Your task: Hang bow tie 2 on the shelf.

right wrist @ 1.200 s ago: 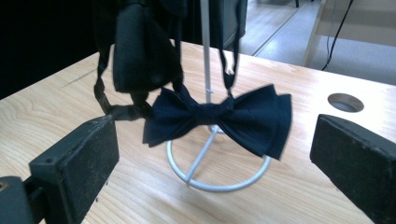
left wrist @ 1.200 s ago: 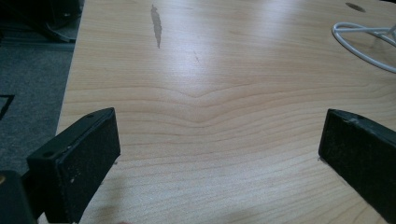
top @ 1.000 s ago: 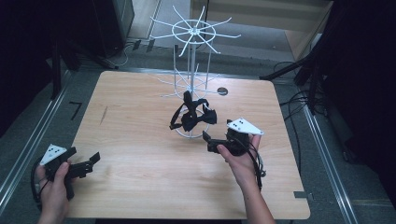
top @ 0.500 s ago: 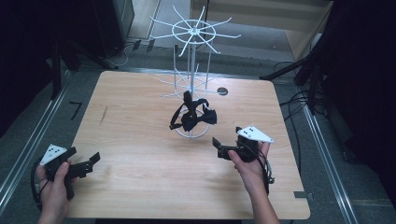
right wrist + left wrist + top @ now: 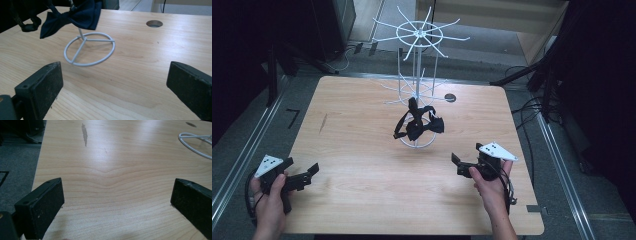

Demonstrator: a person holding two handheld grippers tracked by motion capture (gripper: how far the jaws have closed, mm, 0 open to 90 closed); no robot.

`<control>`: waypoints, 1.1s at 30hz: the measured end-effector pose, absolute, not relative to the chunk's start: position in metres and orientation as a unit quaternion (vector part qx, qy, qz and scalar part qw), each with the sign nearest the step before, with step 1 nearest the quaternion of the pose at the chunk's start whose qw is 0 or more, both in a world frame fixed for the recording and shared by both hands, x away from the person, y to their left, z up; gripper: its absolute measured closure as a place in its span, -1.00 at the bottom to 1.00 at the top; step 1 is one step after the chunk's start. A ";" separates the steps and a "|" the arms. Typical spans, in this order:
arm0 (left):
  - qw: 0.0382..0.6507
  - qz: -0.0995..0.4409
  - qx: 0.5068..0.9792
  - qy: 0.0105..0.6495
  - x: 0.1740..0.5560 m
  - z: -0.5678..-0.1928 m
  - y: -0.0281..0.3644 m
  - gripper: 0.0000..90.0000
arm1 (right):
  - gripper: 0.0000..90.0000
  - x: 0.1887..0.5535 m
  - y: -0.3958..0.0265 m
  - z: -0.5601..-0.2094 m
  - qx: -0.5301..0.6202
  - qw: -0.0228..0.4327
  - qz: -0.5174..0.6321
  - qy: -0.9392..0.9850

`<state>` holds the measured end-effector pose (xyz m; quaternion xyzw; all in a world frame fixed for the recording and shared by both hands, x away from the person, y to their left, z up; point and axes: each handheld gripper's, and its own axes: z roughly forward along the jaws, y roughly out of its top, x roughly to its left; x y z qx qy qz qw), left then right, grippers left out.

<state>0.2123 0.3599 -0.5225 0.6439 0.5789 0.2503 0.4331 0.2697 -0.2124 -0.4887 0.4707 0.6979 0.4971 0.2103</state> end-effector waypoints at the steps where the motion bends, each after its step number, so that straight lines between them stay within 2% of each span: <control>1: 0.433 0.252 0.644 0.578 0.212 -0.523 0.360 -1.00 | -0.98 0.269 -0.215 -0.490 0.472 0.211 0.496 0.697; 33: 0.433 0.260 0.643 0.577 0.211 -0.522 0.358 -1.00 | -0.97 0.240 -0.297 -0.523 0.530 0.230 0.455 0.678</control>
